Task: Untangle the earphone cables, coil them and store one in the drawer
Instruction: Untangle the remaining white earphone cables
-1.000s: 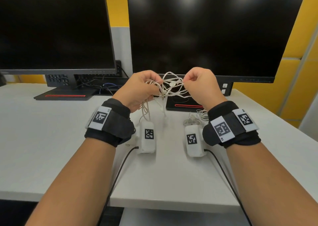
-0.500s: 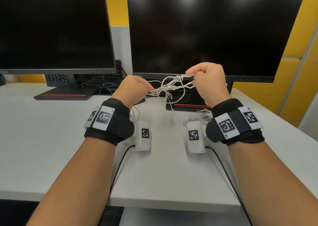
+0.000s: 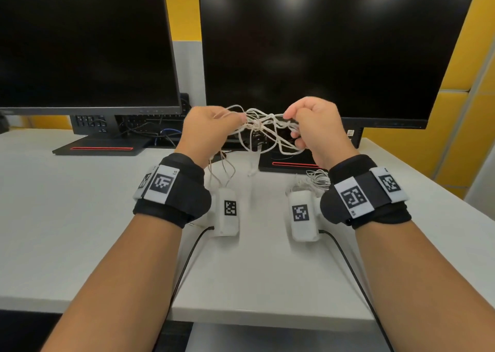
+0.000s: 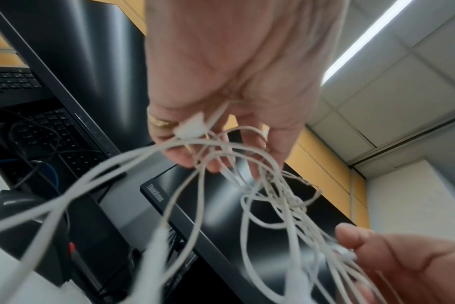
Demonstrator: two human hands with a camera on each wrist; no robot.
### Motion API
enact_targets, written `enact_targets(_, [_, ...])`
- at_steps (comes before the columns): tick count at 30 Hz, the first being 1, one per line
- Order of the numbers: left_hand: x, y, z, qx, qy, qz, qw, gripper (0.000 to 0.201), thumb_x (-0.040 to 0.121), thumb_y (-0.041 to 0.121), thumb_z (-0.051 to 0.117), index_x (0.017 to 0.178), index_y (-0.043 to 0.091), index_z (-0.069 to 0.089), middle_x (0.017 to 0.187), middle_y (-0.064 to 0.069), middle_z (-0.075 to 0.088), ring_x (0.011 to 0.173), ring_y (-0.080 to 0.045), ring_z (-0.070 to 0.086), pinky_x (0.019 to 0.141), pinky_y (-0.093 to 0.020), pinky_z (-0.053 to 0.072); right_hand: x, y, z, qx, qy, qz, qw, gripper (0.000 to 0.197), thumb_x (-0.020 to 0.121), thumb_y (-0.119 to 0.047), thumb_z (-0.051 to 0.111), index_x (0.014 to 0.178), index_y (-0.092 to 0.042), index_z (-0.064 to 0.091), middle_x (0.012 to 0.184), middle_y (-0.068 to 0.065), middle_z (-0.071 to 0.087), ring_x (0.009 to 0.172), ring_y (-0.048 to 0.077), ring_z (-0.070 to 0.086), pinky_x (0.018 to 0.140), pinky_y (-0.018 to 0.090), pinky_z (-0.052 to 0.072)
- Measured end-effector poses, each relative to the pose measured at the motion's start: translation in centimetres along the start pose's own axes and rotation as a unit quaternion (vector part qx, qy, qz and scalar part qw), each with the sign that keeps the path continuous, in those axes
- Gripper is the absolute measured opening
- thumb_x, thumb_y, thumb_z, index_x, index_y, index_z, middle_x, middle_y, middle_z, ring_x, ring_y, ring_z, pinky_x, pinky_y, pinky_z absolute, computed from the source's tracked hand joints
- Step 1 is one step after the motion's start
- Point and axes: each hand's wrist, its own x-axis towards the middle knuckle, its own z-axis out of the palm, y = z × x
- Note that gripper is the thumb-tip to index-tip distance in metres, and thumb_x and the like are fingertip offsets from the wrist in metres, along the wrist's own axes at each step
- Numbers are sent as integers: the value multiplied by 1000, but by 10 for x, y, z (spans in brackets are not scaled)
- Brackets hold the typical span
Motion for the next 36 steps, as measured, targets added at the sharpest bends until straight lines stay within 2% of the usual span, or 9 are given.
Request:
enact_targets(1, [2,-1,-1,-16,31,17,999,21,90,30,65,89,10,74,81,-4,69,75,-9,60,72,-24,50,-1,-6,1,-40,-46,80,995,20,97,-10,52,77,-9,52,75,5,51,59,13,49,56,22,46])
enact_targets(3, [4,-4,-1,-33,64,38,997,16,90,28,65,90,15,74,83,-3,71,79,-8,63,76,-24,50,-7,-7,1,-141,-118,122,975,25,97,-23,57,79,-7,50,73,9,53,57,15,51,58,26,48])
enact_targets(5, [5,-5,1,-38,63,48,996,17,93,27,62,93,14,72,83,-1,70,73,-6,61,69,-21,50,-7,-1,8,-139,-114,30,983,19,98,-26,53,87,-12,59,81,10,61,61,16,57,53,30,53])
enact_targets(8, [5,-5,5,-58,19,59,996,15,96,24,56,95,14,66,83,-1,66,70,-3,58,66,-17,49,-16,15,2,-97,-98,-92,986,23,99,-36,51,98,-18,65,97,1,66,85,17,64,73,37,60])
enact_targets(12, [4,-5,8,-68,-38,55,995,14,98,23,54,96,11,62,78,-2,59,65,-5,54,63,-18,50,-11,14,1,-53,-114,-162,979,13,95,-27,60,105,-23,67,102,-9,67,99,6,61,81,22,48])
enact_targets(15, [2,-4,9,-91,-52,48,993,15,98,22,53,100,9,59,89,-7,65,77,-11,63,68,-21,54,-11,19,6,-63,-150,-179,970,11,91,-24,67,101,-19,70,97,-4,72,94,6,67,79,17,52])
enact_targets(22, [-1,3,6,-93,-126,-3,988,17,100,28,49,92,15,55,78,-7,49,66,-12,46,59,-20,45,-4,22,5,-88,-55,-155,983,13,91,-15,58,85,-14,70,90,8,70,91,20,66,73,22,52])
enact_targets(26, [-4,3,3,-47,-201,-29,978,13,90,26,65,89,16,58,63,6,50,54,-7,41,50,-20,39,-1,23,2,-29,-8,-163,986,12,92,-14,59,87,-16,69,83,2,68,78,9,66,72,23,54])
enact_targets(36, [7,-5,1,-13,-36,-116,993,10,91,20,58,85,12,57,74,-5,51,69,-17,50,63,-27,48,0,22,-1,69,-18,-145,987,15,97,-9,57,93,-19,67,82,1,66,71,4,61,65,17,51])
